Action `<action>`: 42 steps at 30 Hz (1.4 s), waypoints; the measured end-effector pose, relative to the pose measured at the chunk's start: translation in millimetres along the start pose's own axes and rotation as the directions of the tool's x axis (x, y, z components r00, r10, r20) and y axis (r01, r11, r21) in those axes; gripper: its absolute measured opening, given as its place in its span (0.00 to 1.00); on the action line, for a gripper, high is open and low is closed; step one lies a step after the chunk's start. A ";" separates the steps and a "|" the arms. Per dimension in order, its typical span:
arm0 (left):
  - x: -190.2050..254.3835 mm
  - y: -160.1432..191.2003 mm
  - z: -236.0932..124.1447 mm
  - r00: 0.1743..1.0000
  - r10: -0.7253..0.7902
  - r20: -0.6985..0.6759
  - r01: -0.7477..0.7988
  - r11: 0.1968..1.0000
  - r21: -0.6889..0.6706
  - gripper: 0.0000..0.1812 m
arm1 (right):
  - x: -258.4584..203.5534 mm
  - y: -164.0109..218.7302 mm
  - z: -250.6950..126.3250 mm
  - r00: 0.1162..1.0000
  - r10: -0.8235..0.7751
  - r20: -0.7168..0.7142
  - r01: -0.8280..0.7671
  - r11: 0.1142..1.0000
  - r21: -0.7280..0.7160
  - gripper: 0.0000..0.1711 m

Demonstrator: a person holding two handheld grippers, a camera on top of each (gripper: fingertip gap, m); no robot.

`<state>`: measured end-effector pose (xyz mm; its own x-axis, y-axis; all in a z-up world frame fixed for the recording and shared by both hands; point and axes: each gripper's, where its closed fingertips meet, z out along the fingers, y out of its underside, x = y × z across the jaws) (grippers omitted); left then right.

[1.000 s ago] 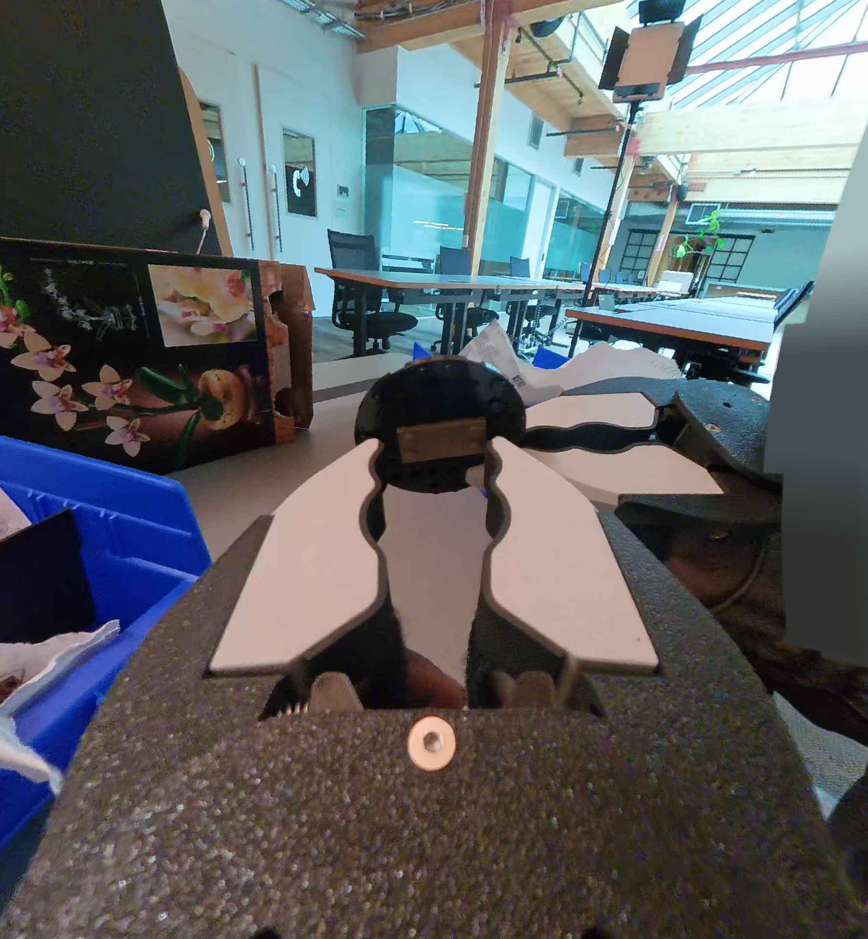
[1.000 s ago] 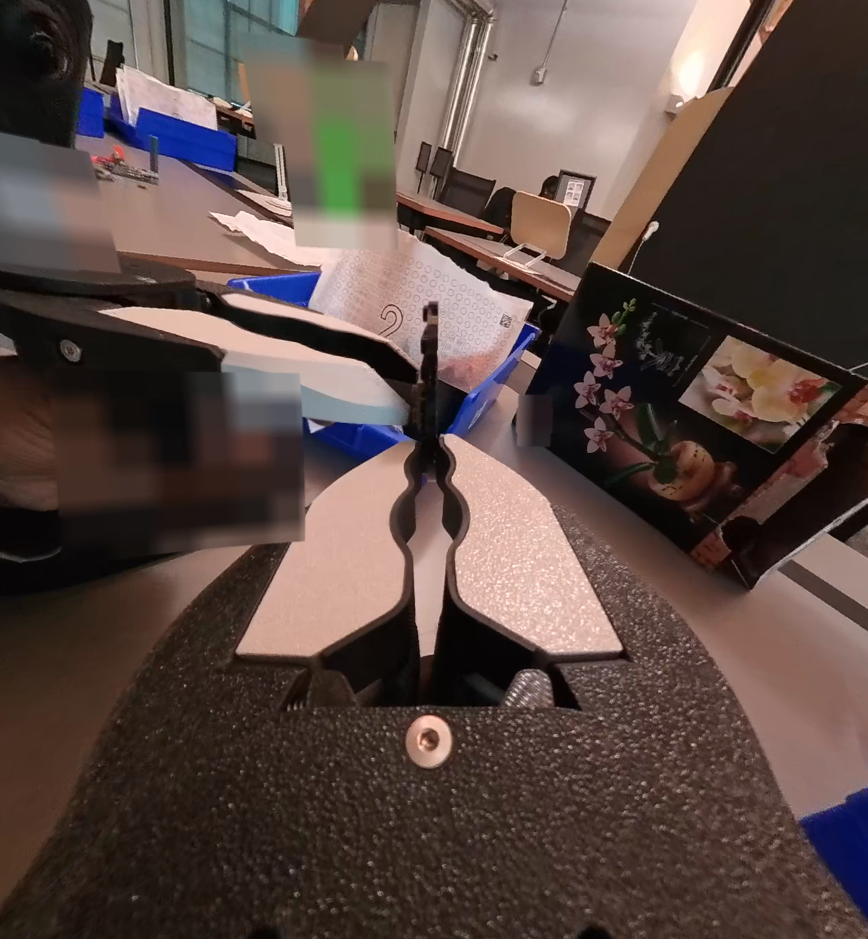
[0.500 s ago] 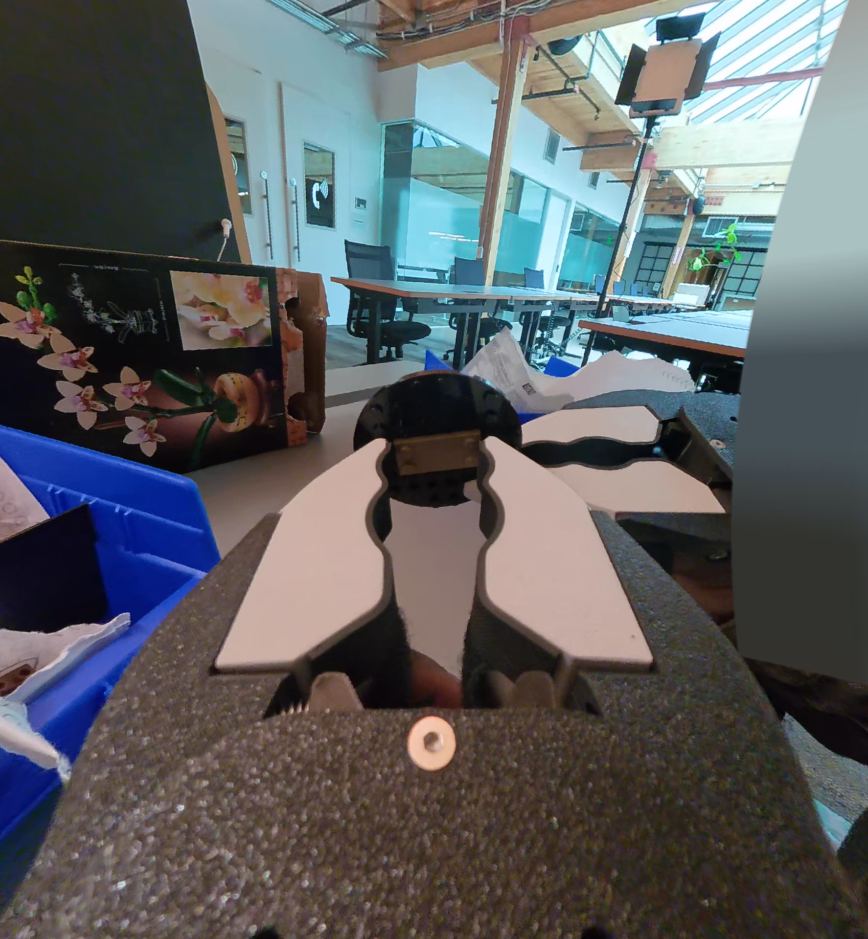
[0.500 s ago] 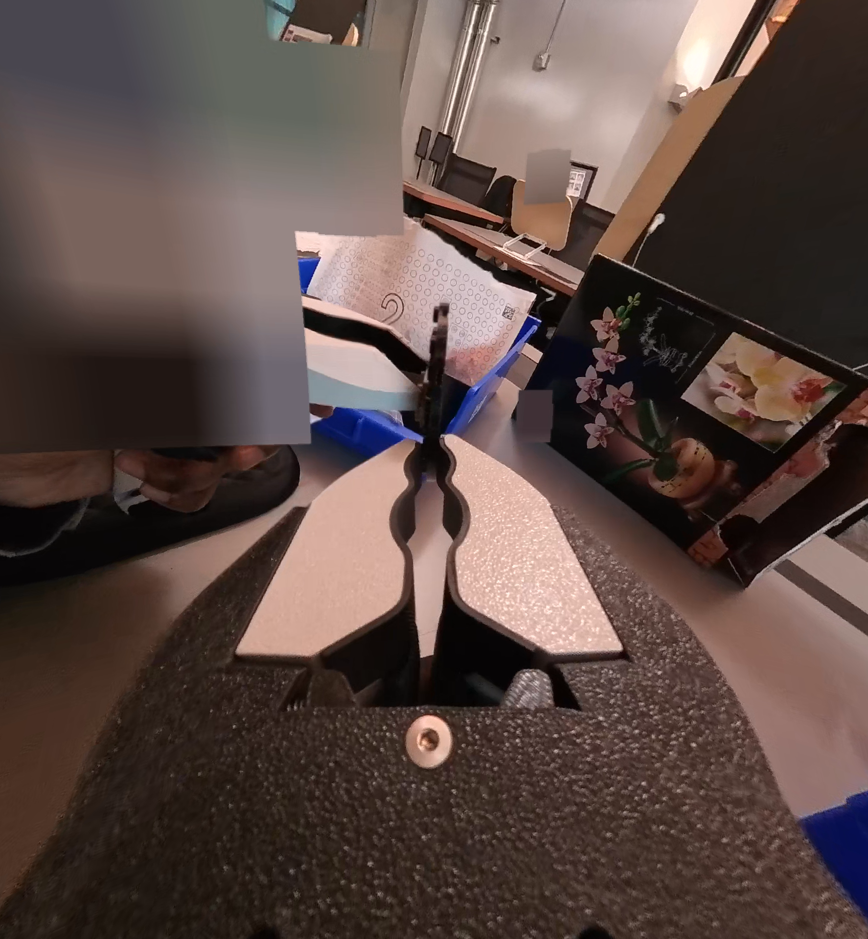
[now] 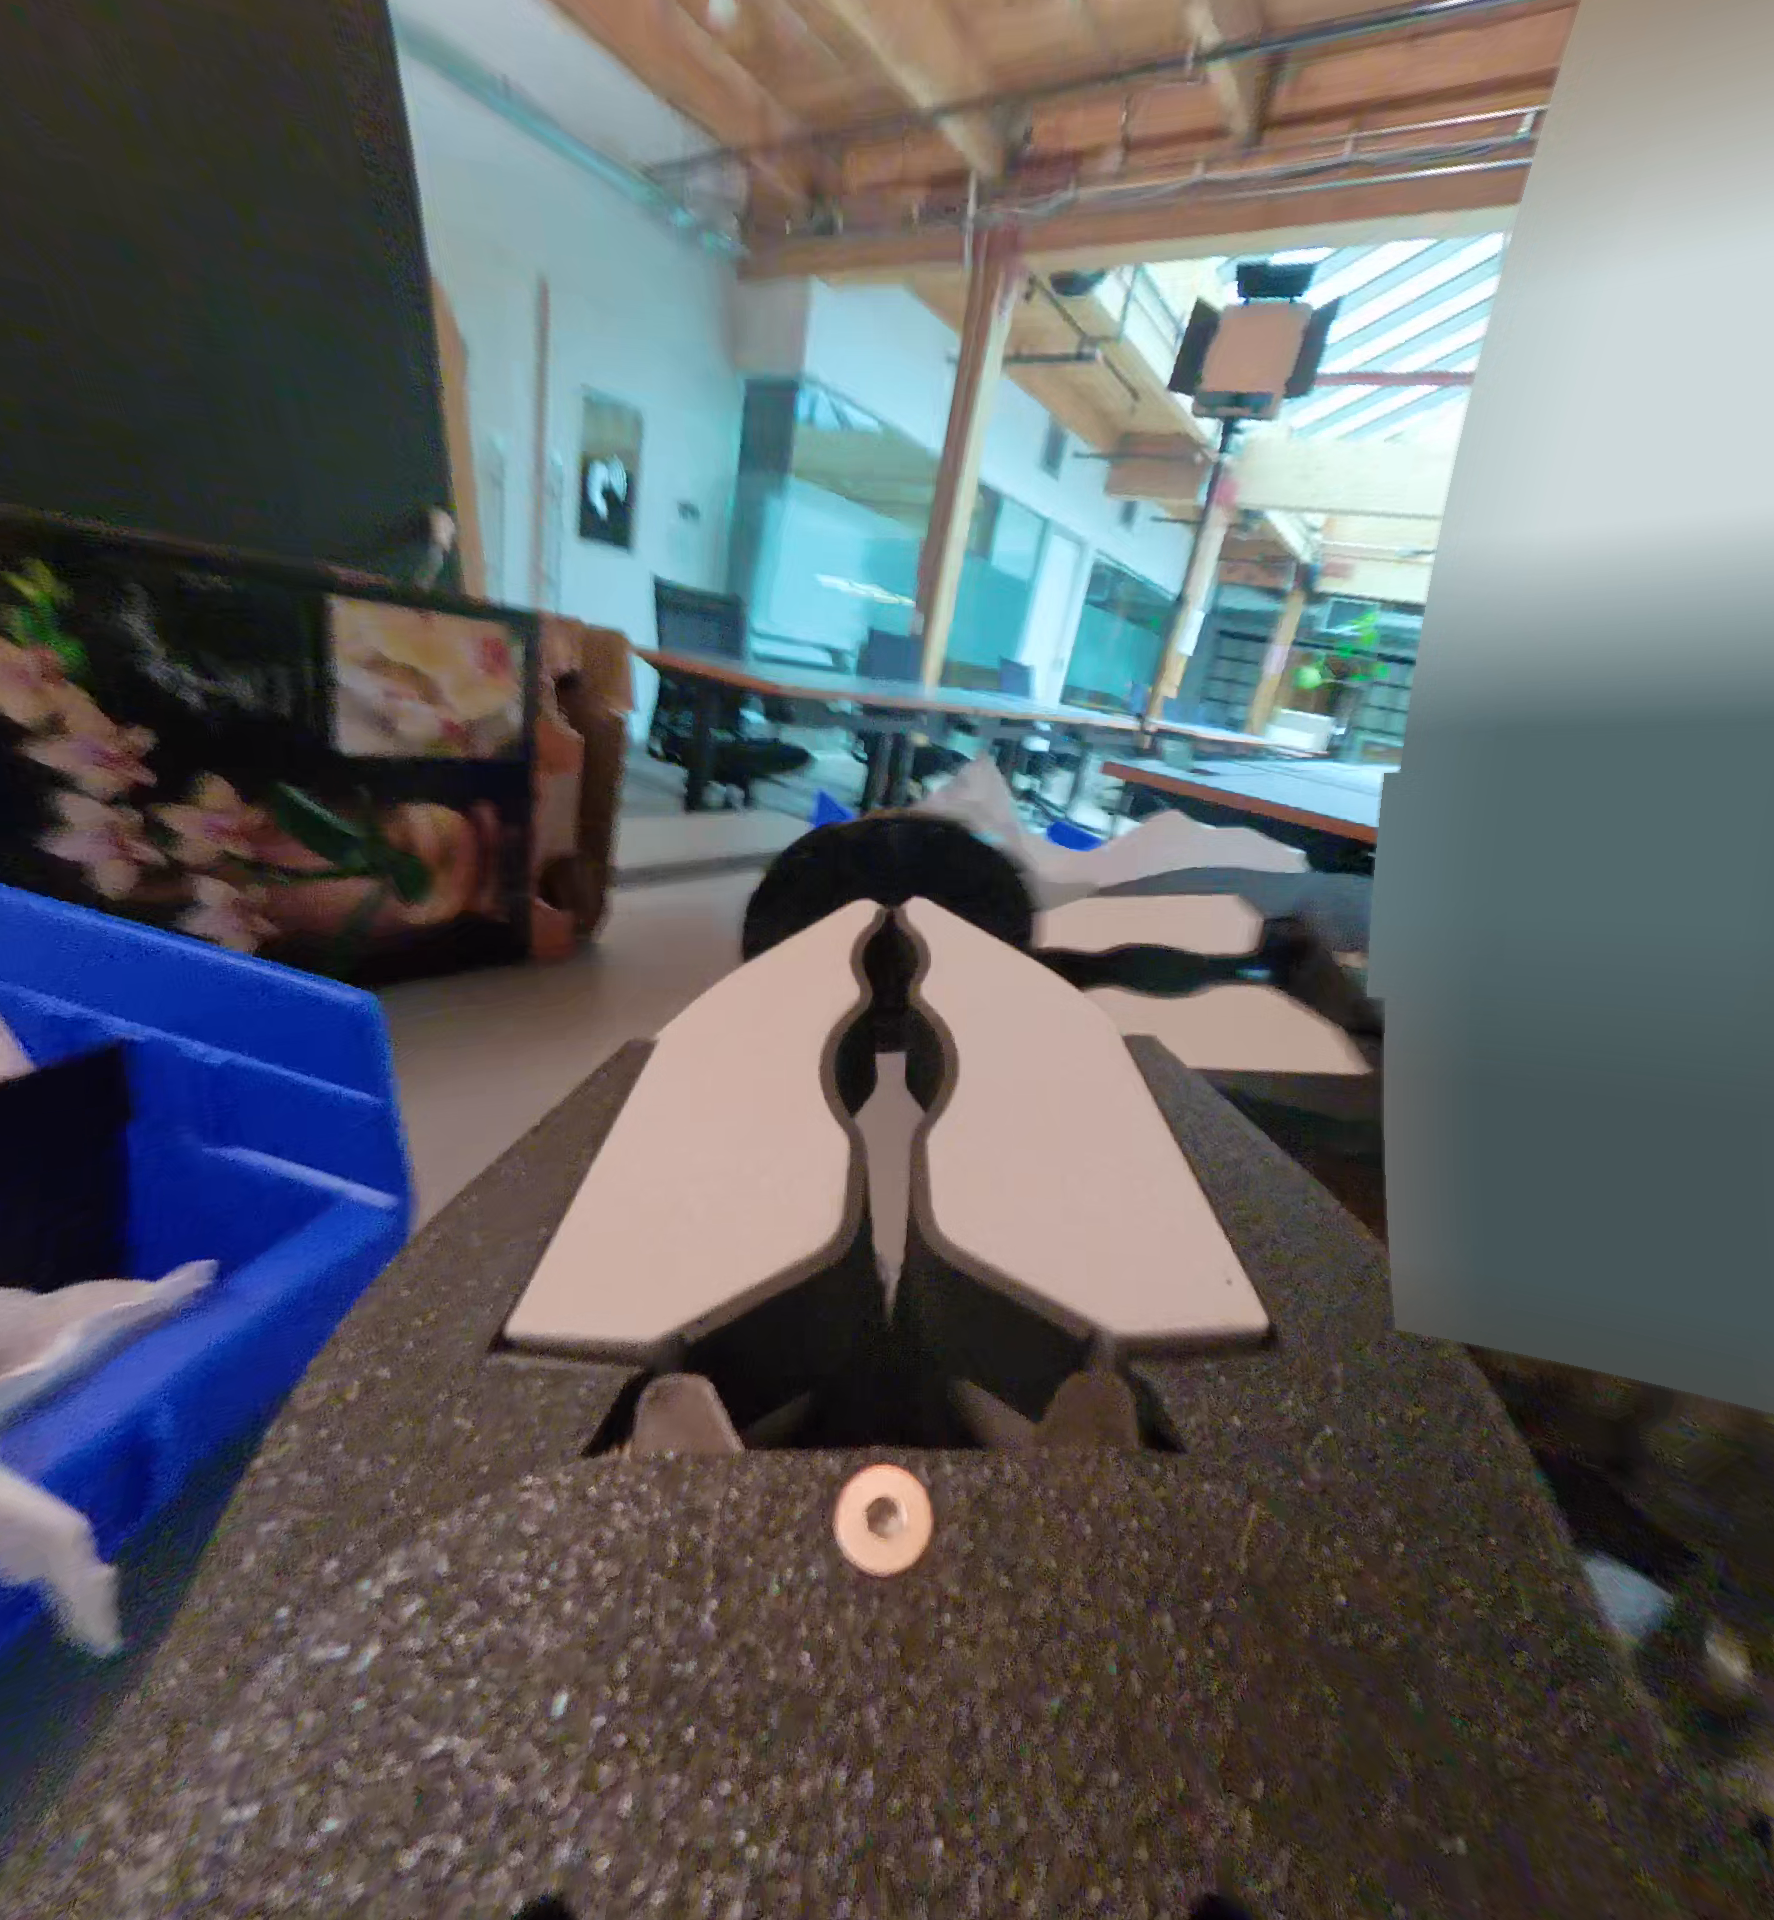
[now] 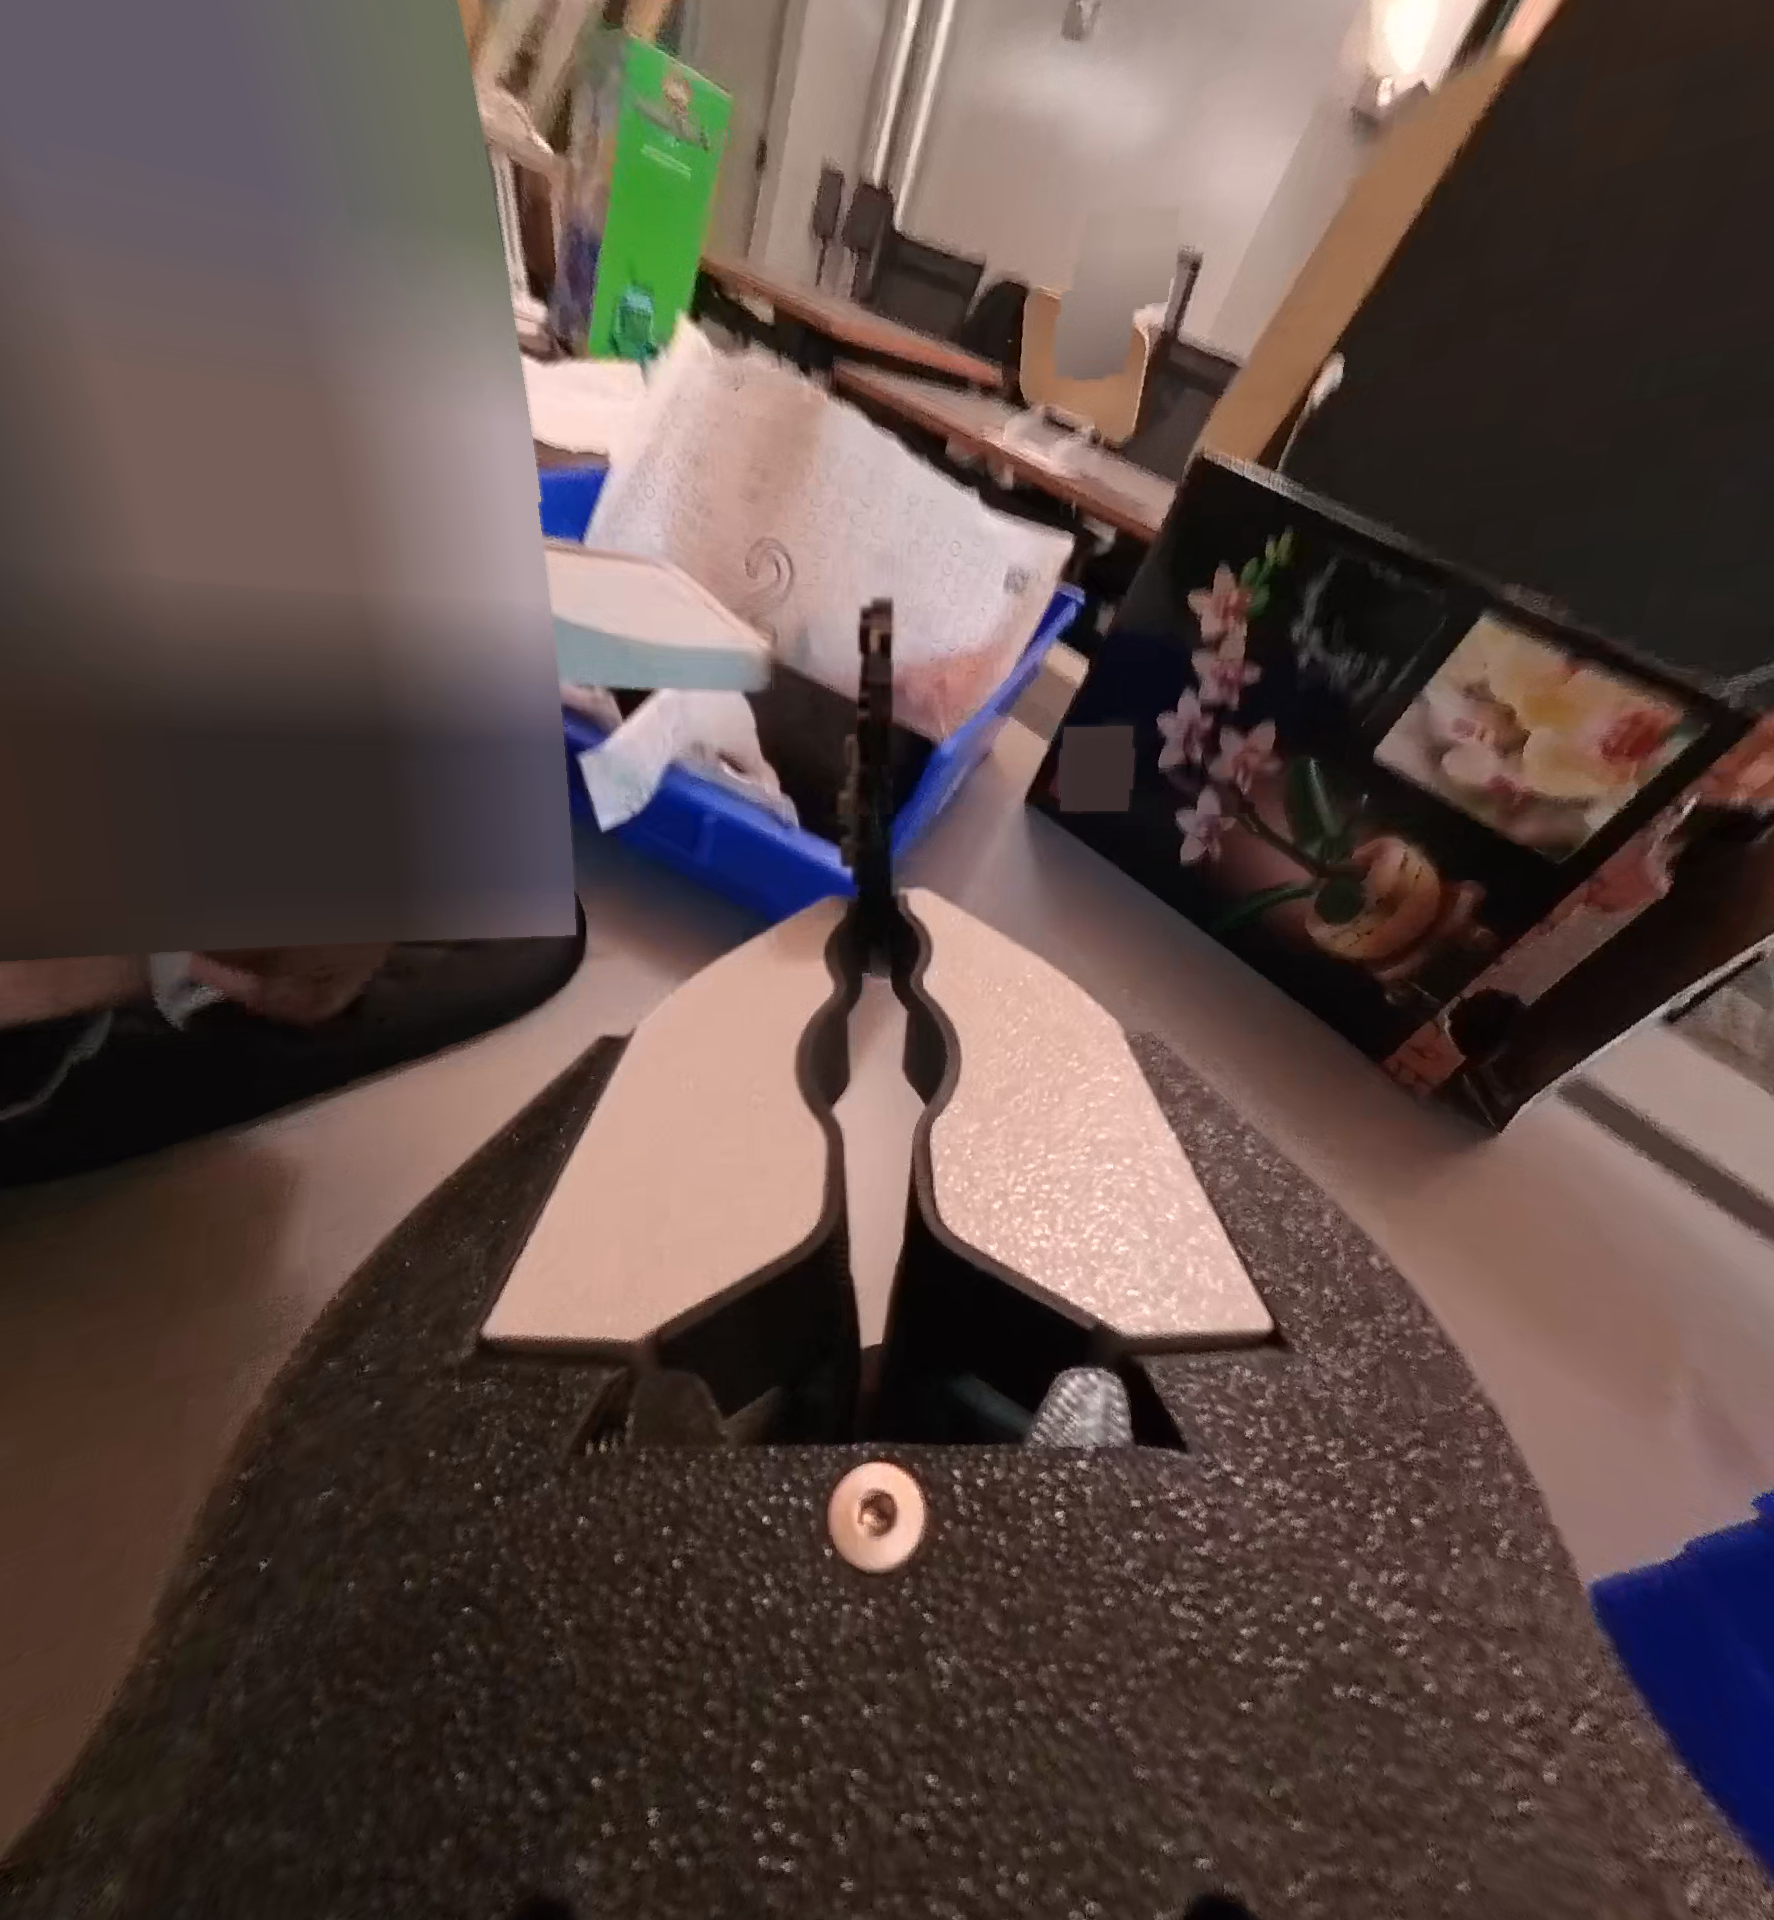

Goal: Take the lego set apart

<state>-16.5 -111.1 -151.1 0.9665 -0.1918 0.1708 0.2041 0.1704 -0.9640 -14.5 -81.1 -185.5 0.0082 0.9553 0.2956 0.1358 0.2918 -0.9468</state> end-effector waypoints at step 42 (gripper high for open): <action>-14.8 9.4 4.8 0.987 0.124 0.099 -0.118 0.991 -0.060 0.00 | 13.6 5.8 -0.2 0.993 0.105 -0.045 -0.106 0.994 -0.018 0.03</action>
<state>-28.2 -102.0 -161.7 0.9949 -0.0726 0.0697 0.0789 0.1337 -0.9879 -13.4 -66.4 -187.0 0.0671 0.9776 0.1997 0.1519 0.1878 -0.9704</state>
